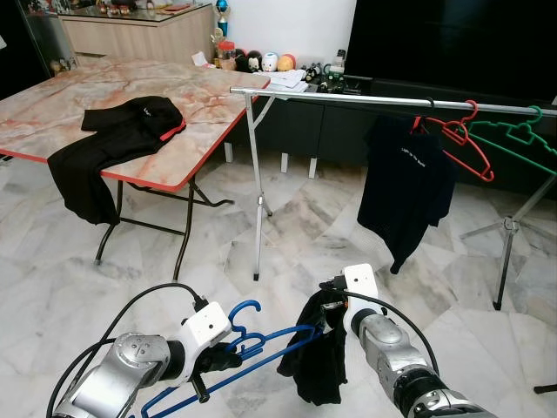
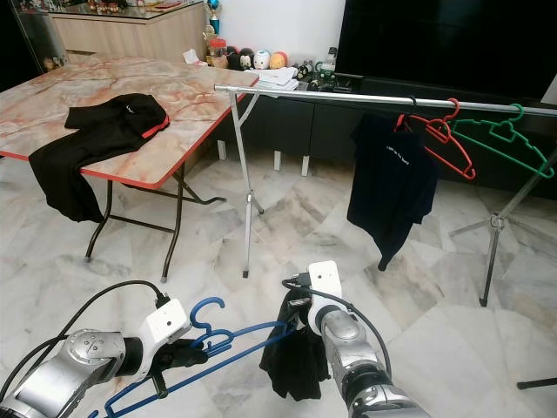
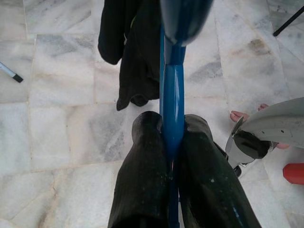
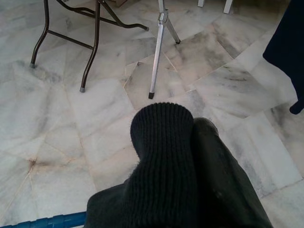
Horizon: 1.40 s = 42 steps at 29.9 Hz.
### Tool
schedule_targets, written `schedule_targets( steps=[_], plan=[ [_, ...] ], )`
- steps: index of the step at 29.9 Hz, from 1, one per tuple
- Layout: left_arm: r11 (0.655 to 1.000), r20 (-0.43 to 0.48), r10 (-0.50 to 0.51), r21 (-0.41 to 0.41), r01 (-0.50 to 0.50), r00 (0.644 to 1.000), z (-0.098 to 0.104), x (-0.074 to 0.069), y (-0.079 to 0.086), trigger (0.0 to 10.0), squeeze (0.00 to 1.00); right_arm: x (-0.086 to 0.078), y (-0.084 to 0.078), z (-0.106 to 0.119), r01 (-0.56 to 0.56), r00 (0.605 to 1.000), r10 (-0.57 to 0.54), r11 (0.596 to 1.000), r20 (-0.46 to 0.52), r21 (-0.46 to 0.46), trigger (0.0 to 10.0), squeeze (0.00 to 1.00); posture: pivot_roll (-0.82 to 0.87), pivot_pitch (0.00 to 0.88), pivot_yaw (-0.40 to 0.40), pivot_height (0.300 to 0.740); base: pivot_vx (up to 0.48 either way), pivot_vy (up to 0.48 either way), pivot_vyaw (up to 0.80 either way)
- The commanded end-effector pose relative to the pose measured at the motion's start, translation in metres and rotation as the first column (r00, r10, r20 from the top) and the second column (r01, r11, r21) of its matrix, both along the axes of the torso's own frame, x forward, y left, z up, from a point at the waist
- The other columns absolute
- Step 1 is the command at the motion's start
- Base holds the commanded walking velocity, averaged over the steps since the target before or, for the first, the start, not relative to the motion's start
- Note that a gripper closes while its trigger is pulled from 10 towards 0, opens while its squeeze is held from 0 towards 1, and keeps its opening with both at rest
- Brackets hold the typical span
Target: Hang hanger
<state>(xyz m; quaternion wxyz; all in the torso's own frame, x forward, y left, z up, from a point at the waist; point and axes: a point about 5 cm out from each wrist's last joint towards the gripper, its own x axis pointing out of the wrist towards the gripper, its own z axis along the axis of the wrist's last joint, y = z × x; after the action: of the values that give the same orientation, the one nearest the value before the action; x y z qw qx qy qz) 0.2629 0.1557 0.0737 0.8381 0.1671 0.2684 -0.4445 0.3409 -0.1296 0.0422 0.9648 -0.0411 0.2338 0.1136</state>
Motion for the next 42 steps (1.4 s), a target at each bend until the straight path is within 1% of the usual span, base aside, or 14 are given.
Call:
schedule_targets(
  steps=[1,14,15,16,17,18,26,29,31,33,35,38,42],
  plan=[
    [1.000,0.024,0.009,0.013,-0.009,1.000,0.004,0.003,0.003,10.0,0.00,0.000,0.000,0.001,0.005,1.000,-0.005,1.000,0.000,0.011,10.0,0.00,0.14,0.041,-0.007,0.740,0.000,0.000,0.00],
    [1.000,0.024,0.009,0.013,-0.009,1.000,0.004,0.003,0.003,10.0,0.00,0.000,0.000,0.001,0.005,1.000,-0.005,1.000,0.000,0.011,10.0,0.00,0.14,0.041,-0.007,0.740,0.000,0.000,0.00],
    [1.000,0.036,0.026,0.004,-0.027,0.999,0.004,0.005,0.003,10.0,0.00,0.001,0.001,0.001,0.002,1.000,-0.002,1.000,0.000,0.013,10.0,0.00,0.14,0.041,-0.007,0.740,0.000,0.000,0.00],
    [0.988,0.073,0.102,-0.123,-0.093,0.992,0.013,0.014,-0.008,10.0,0.00,-0.004,0.006,-0.005,0.015,0.999,-0.013,0.998,-0.031,0.055,10.0,0.00,0.13,0.020,0.007,0.740,0.000,0.000,0.00],
    [0.947,0.093,0.194,-0.275,-0.162,0.977,0.023,0.023,-0.020,10.0,0.00,-0.011,0.012,-0.013,0.035,0.997,-0.027,0.994,-0.071,0.106,10.0,0.00,0.12,0.018,0.008,0.740,0.000,0.000,0.00],
    [0.936,0.095,0.213,-0.304,-0.176,0.972,0.025,0.024,-0.023,10.0,0.00,-0.012,0.013,-0.015,0.039,0.996,-0.030,0.993,-0.080,0.115,10.0,0.00,0.12,0.018,0.008,0.740,0.000,0.000,0.00],
    [0.933,0.089,0.213,-0.315,-0.175,0.973,0.025,0.022,-0.024,10.0,0.00,-0.013,0.013,-0.016,0.048,0.995,-0.038,0.992,-0.087,0.119,10.0,0.00,0.13,0.011,0.011,0.740,0.000,0.000,0.00],
    [0.932,0.071,0.196,-0.324,-0.163,0.978,0.025,0.021,-0.025,10.0,0.00,-0.012,0.014,-0.014,0.045,0.996,-0.035,0.991,-0.081,0.129,10.0,0.00,0.13,0.017,0.010,0.740,0.000,0.000,0.00],
    [0.931,0.053,0.169,-0.335,-0.142,0.984,0.026,0.018,-0.027,10.0,0.00,-0.009,0.015,-0.010,0.032,0.998,-0.024,0.992,-0.061,0.125,10.0,0.00,0.13,0.020,0.009,0.740,0.000,0.000,0.00],
    [0.939,0.036,0.145,-0.321,-0.126,0.989,0.025,0.015,-0.025,10.0,0.00,-0.002,0.015,-0.001,0.013,1.000,-0.011,0.994,-0.015,0.112,10.0,0.00,0.13,0.027,0.009,0.740,0.000,0.000,0.00],
    [0.941,0.031,0.140,-0.315,-0.123,0.990,0.025,0.015,-0.025,10.0,0.00,0.000,0.015,0.003,0.003,1.000,-0.004,0.995,0.004,0.104,10.0,0.00,0.13,0.028,0.008,0.740,0.000,0.000,0.00],
    [0.947,0.002,0.112,-0.304,-0.106,0.994,0.023,0.011,-0.022,10.0,0.00,0.009,0.012,0.015,0.003,0.999,-0.008,0.995,0.043,0.104,10.0,0.00,0.13,0.034,0.006,0.740,0.000,0.000,0.00],
    [0.953,-0.007,0.096,-0.288,-0.094,0.995,0.022,0.008,-0.020,10.0,0.00,0.013,0.011,0.022,-0.009,0.997,0.003,0.997,0.072,0.082,10.0,0.00,0.13,0.036,0.005,0.740,0.000,0.000,0.00]
  ],
)
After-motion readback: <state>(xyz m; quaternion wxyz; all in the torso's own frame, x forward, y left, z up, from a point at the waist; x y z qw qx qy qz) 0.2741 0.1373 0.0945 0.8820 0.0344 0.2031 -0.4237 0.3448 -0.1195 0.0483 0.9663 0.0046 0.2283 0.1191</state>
